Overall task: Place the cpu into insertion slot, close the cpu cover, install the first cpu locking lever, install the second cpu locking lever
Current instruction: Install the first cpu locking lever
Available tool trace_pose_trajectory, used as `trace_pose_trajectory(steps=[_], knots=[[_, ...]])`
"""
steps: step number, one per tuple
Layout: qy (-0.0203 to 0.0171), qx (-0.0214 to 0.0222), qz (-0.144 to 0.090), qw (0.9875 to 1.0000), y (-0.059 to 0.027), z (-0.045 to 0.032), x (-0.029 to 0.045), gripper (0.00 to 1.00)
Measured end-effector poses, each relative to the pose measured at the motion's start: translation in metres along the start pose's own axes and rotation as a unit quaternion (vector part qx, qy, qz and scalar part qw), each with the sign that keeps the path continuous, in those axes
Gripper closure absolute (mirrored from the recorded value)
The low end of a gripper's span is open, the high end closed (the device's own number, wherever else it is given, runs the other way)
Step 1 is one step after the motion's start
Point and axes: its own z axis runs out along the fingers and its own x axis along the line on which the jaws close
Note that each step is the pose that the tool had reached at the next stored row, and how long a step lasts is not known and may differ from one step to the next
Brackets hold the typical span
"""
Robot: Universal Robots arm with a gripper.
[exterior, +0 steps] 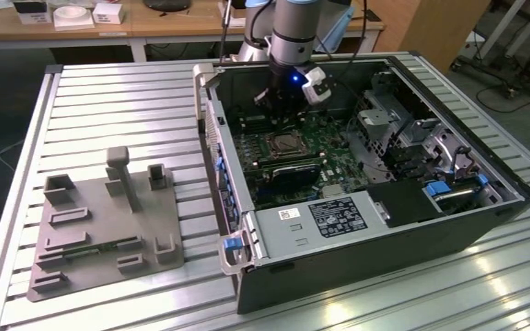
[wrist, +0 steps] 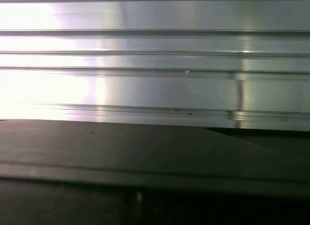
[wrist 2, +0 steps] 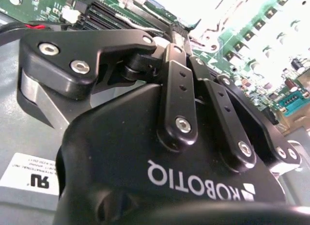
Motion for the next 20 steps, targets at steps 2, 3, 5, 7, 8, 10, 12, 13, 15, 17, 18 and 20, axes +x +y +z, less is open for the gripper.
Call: trace_pose_trajectory(steps=[2,3,5,7,8,10,12,13,15,17,18,20], knots=[[-0.0001,-0.0001,0.000,1.0000,0.0000,-0.0025,0.0001,0.90],[-0.0001,-0.0002,0.000,1.0000,0.0000,-0.0039,0.0001,0.90],[0.0000,-0.0005,0.000,1.0000,-0.0001,-0.0064,0.0001,0.90],[-0.0001,-0.0010,0.000,1.0000,-0.0001,-0.0076,0.0002,0.90],[-0.0001,-0.0013,0.000,1.0000,-0.0001,-0.0079,0.0001,0.90],[-0.0001,-0.0019,0.000,1.0000,-0.0001,-0.0084,0.0001,0.90],[-0.0003,-0.0026,0.000,1.0000,0.0000,-0.0086,0.0001,0.90],[-0.0003,-0.0028,0.000,1.0000,-0.0001,-0.0086,0.0003,0.90],[-0.0002,-0.0031,0.000,1.0000,-0.0001,-0.0087,0.0011,0.90],[-0.0002,-0.0034,0.000,1.0000,-0.0001,-0.0087,0.0021,0.90],[-0.0002,-0.0035,0.000,1.0000,-0.0002,-0.0087,0.0025,0.90],[-0.0002,-0.0037,0.000,1.0000,-0.0001,-0.0087,0.0032,0.90]])
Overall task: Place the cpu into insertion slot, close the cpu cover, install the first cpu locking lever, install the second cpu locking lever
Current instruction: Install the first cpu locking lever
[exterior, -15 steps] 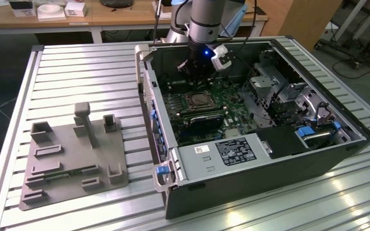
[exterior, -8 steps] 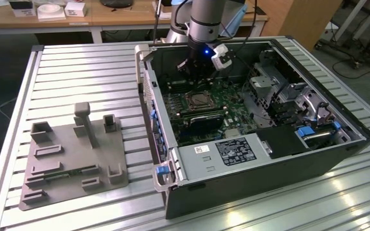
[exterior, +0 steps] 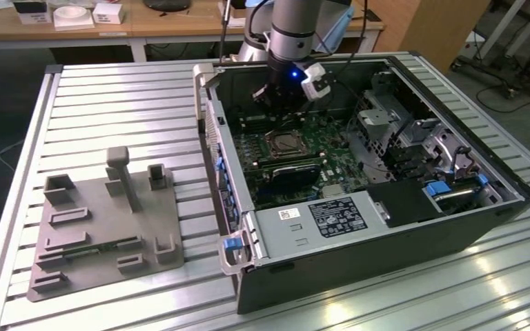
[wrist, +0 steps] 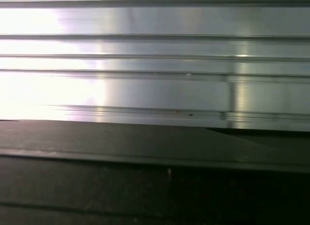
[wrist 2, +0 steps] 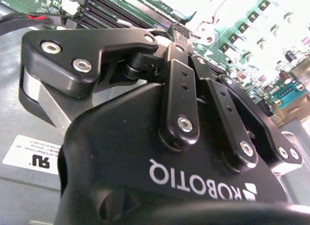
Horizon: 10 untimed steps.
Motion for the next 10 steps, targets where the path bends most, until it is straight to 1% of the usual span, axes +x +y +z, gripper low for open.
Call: trace_pose_trajectory(steps=[5,10], knots=[[-0.0001,-0.0013,0.000,1.0000,0.0000,0.0000,0.0001,0.90],[0.0000,-0.0016,0.000,1.0000,0.0000,0.0007,0.0001,0.90]])
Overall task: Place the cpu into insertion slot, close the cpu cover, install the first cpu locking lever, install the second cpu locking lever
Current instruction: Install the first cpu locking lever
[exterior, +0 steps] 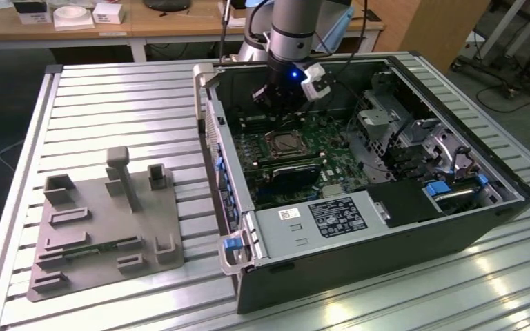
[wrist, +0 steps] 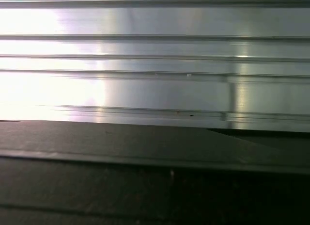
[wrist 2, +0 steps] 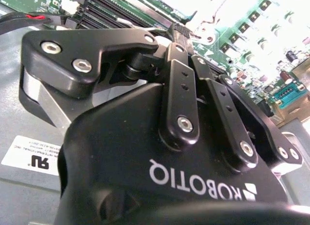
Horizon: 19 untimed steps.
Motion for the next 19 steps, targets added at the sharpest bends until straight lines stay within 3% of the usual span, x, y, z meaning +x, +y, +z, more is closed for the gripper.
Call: trace_pose_trajectory(steps=[19], knots=[[0.0000,0.0002,0.006,1.0000,0.0002,0.0033,0.0003,0.90]])
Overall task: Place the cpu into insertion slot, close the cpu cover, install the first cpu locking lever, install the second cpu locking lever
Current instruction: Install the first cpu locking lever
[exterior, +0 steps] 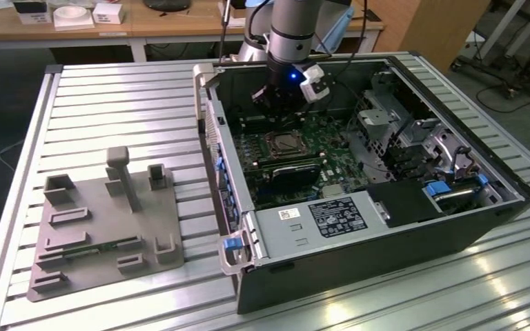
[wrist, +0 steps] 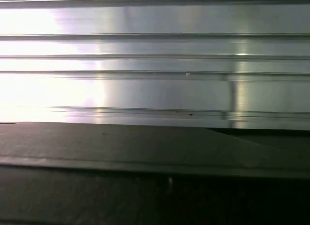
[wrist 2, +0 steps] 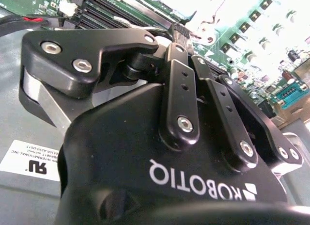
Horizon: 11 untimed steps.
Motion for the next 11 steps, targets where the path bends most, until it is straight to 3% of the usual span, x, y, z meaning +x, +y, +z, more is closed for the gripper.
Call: trace_pose_trajectory(steps=[5,11], knots=[[0.0000,0.0001,0.000,1.0000,0.0007,0.0029,-0.0045,0.90],[0.0000,0.0002,0.000,1.0000,0.0007,0.0036,-0.0047,0.90]])
